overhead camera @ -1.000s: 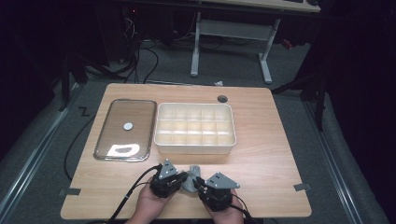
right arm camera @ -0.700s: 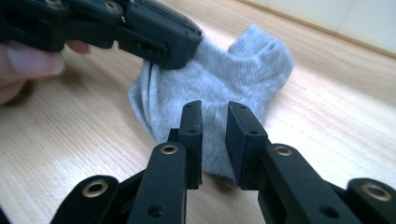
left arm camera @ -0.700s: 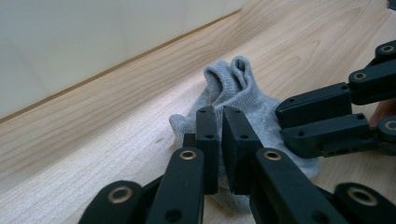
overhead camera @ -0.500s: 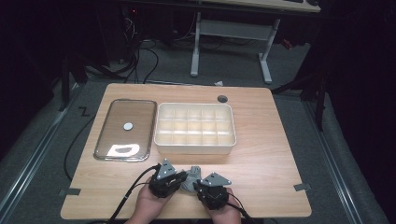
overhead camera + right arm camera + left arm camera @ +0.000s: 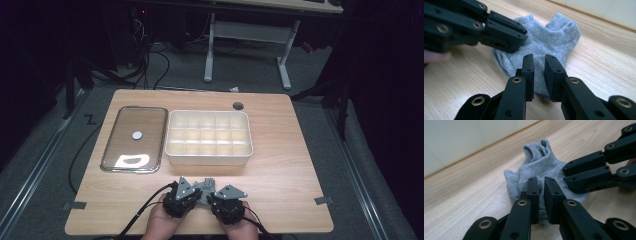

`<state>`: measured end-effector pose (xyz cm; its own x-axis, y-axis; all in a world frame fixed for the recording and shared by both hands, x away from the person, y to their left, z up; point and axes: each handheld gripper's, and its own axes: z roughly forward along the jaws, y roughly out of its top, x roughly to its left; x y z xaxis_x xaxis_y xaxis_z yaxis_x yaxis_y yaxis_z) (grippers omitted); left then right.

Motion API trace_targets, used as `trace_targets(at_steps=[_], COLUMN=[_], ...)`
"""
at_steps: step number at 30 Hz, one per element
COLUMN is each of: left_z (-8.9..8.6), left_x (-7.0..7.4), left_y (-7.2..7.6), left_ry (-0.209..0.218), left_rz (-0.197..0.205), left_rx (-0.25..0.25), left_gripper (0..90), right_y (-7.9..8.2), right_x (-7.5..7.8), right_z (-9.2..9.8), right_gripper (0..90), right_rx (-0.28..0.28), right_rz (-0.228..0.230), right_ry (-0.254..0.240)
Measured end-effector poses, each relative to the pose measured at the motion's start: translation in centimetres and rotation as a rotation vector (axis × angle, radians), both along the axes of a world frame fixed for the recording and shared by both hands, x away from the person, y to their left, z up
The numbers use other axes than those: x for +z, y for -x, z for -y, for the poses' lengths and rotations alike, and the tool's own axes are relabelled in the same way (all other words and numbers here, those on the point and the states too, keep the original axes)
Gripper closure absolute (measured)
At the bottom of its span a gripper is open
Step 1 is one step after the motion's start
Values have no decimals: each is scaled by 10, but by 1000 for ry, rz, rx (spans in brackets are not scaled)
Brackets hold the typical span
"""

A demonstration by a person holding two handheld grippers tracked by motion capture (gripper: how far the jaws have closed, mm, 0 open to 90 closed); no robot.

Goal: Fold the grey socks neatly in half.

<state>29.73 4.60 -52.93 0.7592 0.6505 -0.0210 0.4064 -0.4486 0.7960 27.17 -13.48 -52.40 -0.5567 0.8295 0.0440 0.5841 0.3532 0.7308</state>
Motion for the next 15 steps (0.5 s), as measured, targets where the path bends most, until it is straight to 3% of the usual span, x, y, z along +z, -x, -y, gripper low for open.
trace_targets(at_steps=[4, 6, 10, 15], left_z=[3, 1, -3, -4], left_x=[-2, -3, -3, -3], left_y=[4, 2, -1, -3], left_ry=[-27, -3, 25, 40], left_rz=[52, 33, 2, -16], left_rx=[1, 3, 0, 1], left_gripper=[829, 829, 827, 824], right_y=[-1, -2, 2, -4], right_x=[1, 3, 16, 16], right_z=[-1, 0, 4, 12], right_gripper=[780, 743, 660, 564], right_rx=[7, 6, -19, -84], right_rz=[-1, -7, 32, -7], right_ry=[8, 7, -32, -82])
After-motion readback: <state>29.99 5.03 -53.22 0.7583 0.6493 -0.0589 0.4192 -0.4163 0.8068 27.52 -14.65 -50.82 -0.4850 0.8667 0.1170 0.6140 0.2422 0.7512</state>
